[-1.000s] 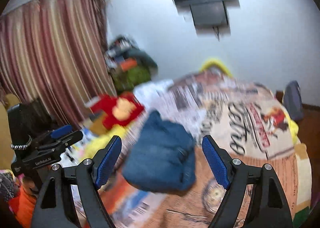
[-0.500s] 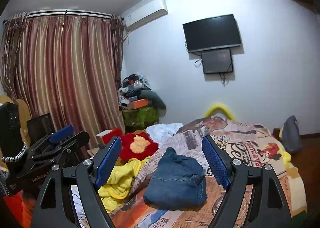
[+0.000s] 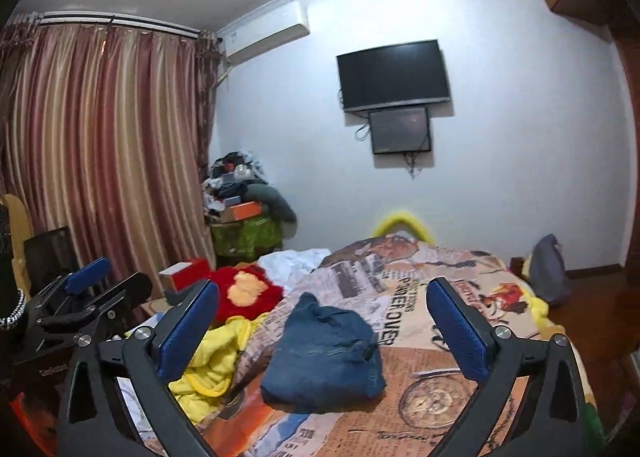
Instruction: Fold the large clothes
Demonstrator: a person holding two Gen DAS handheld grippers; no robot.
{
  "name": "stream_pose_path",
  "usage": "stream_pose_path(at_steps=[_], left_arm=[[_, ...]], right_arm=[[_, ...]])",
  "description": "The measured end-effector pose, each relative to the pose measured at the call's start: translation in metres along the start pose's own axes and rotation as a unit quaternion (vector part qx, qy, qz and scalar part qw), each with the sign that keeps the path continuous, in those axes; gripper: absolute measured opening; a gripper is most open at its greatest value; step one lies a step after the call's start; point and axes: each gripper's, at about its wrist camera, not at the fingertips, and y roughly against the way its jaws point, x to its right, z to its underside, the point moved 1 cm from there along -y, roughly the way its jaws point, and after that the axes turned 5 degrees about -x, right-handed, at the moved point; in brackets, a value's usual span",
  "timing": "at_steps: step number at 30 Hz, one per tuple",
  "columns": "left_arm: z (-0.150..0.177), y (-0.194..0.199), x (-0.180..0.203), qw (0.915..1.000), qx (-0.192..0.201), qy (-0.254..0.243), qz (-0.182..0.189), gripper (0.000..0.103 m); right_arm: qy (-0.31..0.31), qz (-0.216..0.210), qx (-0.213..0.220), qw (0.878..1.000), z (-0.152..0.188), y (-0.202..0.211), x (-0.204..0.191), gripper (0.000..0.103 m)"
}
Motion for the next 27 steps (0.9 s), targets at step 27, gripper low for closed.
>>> stream_pose_path(at_steps=[27], left_arm=[[0.004,-0.011,-0.001,0.9997,-0.020,0.013,-0.003,0.103]], right_arm=[[0.001,0.008,-0.011,1.000,-0.001,-0.004,0.003,0.103]])
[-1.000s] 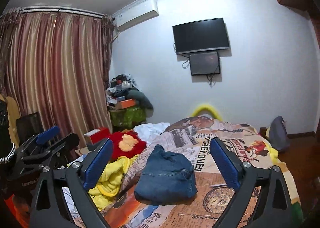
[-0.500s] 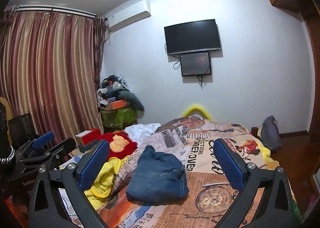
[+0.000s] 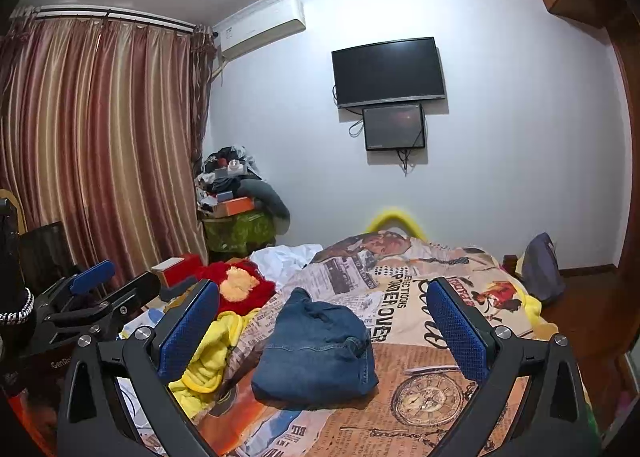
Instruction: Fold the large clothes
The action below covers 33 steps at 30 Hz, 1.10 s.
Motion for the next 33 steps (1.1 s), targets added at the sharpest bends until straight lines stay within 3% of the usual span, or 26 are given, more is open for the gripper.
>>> stream_pose_path(at_steps=[33], left_arm=[[0.0000,-0.0024,-0.0075,0.9996,-0.006,-0.002,0.027,0.103]], right_arm=[[0.001,0.000,0.000,1.000,0.0004,-0.0001,0.0008,0.103]])
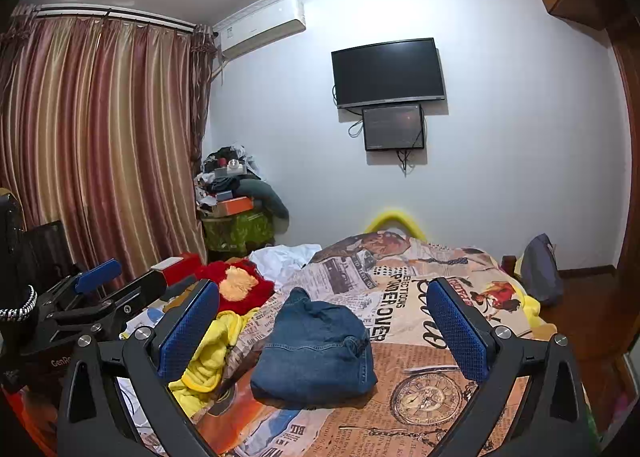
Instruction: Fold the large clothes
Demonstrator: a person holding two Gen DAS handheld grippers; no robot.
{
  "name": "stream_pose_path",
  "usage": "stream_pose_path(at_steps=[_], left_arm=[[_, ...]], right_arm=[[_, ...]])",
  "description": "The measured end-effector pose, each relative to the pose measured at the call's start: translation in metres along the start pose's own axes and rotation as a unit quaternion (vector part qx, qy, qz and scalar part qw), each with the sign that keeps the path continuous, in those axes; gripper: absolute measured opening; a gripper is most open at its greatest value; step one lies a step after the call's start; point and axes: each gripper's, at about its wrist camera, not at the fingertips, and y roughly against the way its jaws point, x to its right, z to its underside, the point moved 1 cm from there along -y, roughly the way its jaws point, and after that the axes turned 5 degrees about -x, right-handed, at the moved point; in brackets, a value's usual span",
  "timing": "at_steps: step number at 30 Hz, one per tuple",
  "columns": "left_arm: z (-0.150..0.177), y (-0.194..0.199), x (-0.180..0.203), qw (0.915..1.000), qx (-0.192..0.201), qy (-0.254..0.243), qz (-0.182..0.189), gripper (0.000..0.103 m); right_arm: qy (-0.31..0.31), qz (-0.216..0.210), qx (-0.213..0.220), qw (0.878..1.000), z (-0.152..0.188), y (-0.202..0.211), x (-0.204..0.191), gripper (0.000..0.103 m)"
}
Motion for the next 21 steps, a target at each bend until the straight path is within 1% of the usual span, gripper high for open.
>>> stream_pose_path(at_steps=[9,21], left_arm=[[0.0008,0.0005,-0.0011,0.9999,0.004,0.004,0.014,0.103],[0.0027,0.0001,-0.0024,0.9998,-0.003,0.006,0.017,0.103]], right_arm=[[0.001,0.007,0.002,1.000,0.0013,0.0012,0.0036,0.103],[-0.001,0.008,-0.001,1.000,0.0008,-0.0001,0.0071,0.103]])
